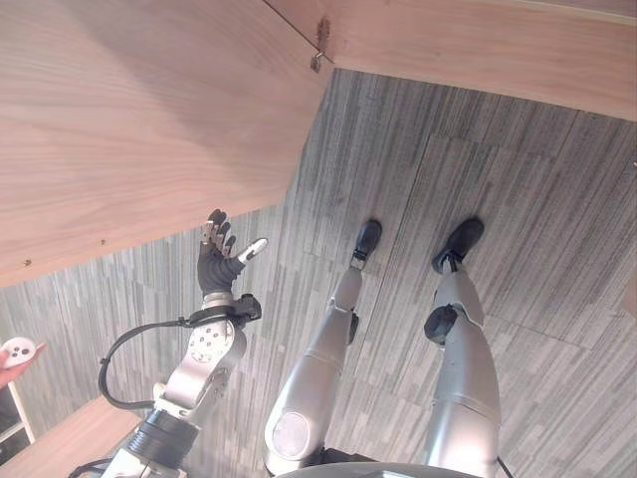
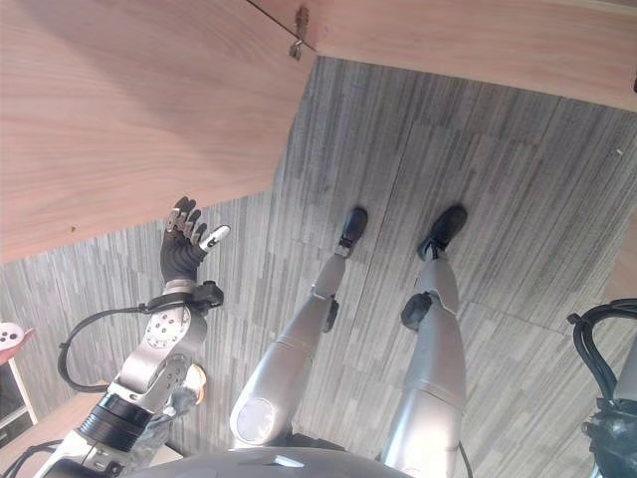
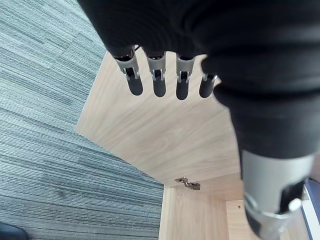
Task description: Put the empty folder in the office cabinet
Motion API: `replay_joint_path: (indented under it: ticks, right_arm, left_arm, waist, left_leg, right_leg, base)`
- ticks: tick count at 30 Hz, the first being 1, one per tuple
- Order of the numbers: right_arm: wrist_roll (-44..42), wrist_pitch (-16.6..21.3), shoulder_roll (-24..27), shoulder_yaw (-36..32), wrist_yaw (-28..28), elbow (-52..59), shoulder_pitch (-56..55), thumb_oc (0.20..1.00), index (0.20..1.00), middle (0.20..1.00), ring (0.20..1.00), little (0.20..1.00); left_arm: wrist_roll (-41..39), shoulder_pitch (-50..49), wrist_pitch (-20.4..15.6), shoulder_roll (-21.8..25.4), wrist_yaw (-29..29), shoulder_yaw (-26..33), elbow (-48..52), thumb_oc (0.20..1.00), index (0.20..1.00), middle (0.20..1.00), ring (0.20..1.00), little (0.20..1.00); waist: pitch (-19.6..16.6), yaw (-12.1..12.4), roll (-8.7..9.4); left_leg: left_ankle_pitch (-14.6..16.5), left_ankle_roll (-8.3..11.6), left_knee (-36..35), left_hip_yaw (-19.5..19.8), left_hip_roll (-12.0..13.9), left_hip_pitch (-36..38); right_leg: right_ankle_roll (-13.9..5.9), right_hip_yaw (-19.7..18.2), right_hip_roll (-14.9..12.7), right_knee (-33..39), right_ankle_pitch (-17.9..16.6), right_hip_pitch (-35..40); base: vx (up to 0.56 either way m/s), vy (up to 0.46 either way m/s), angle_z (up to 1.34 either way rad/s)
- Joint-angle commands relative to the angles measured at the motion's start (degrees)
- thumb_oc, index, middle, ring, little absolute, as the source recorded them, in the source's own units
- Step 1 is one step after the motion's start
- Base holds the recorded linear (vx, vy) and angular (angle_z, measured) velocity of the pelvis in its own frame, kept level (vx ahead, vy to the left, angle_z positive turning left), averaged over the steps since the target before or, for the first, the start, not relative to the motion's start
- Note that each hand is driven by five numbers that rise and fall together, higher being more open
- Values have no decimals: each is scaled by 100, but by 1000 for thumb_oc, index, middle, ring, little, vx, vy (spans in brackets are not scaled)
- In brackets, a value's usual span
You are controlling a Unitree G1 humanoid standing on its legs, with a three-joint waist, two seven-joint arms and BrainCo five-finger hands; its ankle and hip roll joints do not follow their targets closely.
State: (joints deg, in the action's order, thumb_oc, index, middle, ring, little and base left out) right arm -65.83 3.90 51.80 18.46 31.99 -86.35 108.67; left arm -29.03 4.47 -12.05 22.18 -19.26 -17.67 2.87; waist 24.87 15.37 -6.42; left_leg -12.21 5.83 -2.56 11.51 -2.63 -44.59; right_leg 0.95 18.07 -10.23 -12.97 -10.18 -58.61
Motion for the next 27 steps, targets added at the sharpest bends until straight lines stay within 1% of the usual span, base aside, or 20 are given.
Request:
replay_joint_path:
  ticks: [1, 5, 9, 12, 16, 18, 22, 23, 24, 25, 27]
  right_arm:
    - [197, 136, -68, 860, -158, 91, -423, 1000, 1000, 1000, 1000, 1000]
    - [195, 84, -70, 921, -317, 85, -410, 1000, 1000, 1000, 1000, 1000]
    - [165, 99, -40, 943, -320, 19, -343, 1000, 1000, 1000, 1000, 1000]
    - [180, 103, -6, 944, -155, -87, -274, 1000, 1000, 1000, 1000, 1000]
    - [166, 113, -14, 920, -107, -102, -269, 1000, 1000, 1000, 1000, 1000]
    - [180, 119, -12, 831, 104, -158, -299, 1000, 1000, 1000, 1000, 1000]
    - [203, 115, -34, 761, 219, -181, -340, 1000, 1000, 1000, 1000, 1000]
    - [178, 128, -63, 704, 268, -193, -384, 865, 865, 865, 865, 865]
    - [174, 127, -75, 687, 280, -192, -398, 542, 542, 542, 542, 542]
    - [182, 118, -96, 662, 297, -191, -427, 200, 200, 200, 200, 200]
    - [191, 113, -124, 631, 310, -174, -452, 200, 200, 200, 200, 200]
  left_arm:
    - [-150, -398, -258, 402, -31, -15, 381, 1000, 1000, 1000, 1000, 1000]
    - [-161, -420, -241, 433, 21, 1, 391, 1000, 1000, 1000, 1000, 1000]
    - [-173, -421, -251, 451, 28, 3, 438, 1000, 1000, 1000, 1000, 1000]
    - [-193, -413, -238, 442, -23, -22, 435, 1000, 1000, 1000, 1000, 1000]
    - [-204, -403, -237, 427, -38, -26, 429, 1000, 1000, 1000, 1000, 1000]
    - [-202, -368, -226, 412, -111, -46, 392, 1000, 1000, 1000, 1000, 1000]
    - [-203, -362, -211, 414, -158, -61, 370, 1000, 1000, 1000, 1000, 1000]
    - [-189, -359, -204, 414, -170, -69, 369, 1000, 1000, 1000, 1000, 1000]
    - [-189, -360, -204, 411, -175, -64, 366, 1000, 1000, 1000, 1000, 1000]
    - [-183, -358, -199, 405, -176, -61, 364, 1000, 1000, 1000, 1000, 1000]
    - [-176, -355, -200, 406, -170, -58, 357, 1000, 1000, 1000, 1000, 1000]
  waist:
    - [-436, 64, -178]
    - [-445, 75, -168]
    - [-443, 68, -165]
    - [-434, 56, -170]
    - [-423, 54, -174]
    - [-399, 23, -178]
    - [-387, 13, -185]
    - [-376, 2, -196]
    - [-376, 1, -198]
    - [-371, 0, -200]
    - [-366, -3, -199]
  left_leg:
    - [1133, 516, -244, -70, 599, 874]
    - [1134, 516, -244, -76, 612, 893]
    - [1149, 517, -244, -68, 620, 901]
    - [1149, 532, -244, -73, 619, 891]
    - [1150, 535, -244, -79, 620, 890]
    - [1152, 540, -244, -80, 617, 899]
    - [1160, 543, -244, -85, 606, 898]
    - [1159, 545, -244, -86, 598, 897]
    - [1162, 543, -244, -88, 598, 898]
    - [1168, 544, -244, -92, 595, 902]
    - [1173, 544, -244, -98, 593, 910]
  right_leg:
    - [-888, -229, -89, -473, 1209, 244]
    - [-886, -236, -94, -505, 1229, 237]
    - [-892, -233, -105, -535, 1237, 222]
    - [-895, -220, -126, -543, 1239, 218]
    - [-896, -217, -132, -531, 1238, 226]
    - [-889, -213, -122, -500, 1229, 251]
    - [-886, -209, -114, -471, 1217, 279]
    - [-885, -214, -107, -462, 1209, 293]
    - [-884, -217, -109, -459, 1208, 299]
    - [-883, -212, -114, -450, 1203, 308]
    - [-884, -210, -114, -436, 1195, 325]
  base:
    - [0, 0, 0]
    - [0, 0, 0]
    - [0, 0, 0]
    - [0, 0, 0]
    - [0, 0, 0]
    - [0, 0, 0]
    - [0, 0, 0]
    - [0, 0, 0]
    - [0, 0, 0]
    - [0, 0, 0]
    - [0, 0, 0]
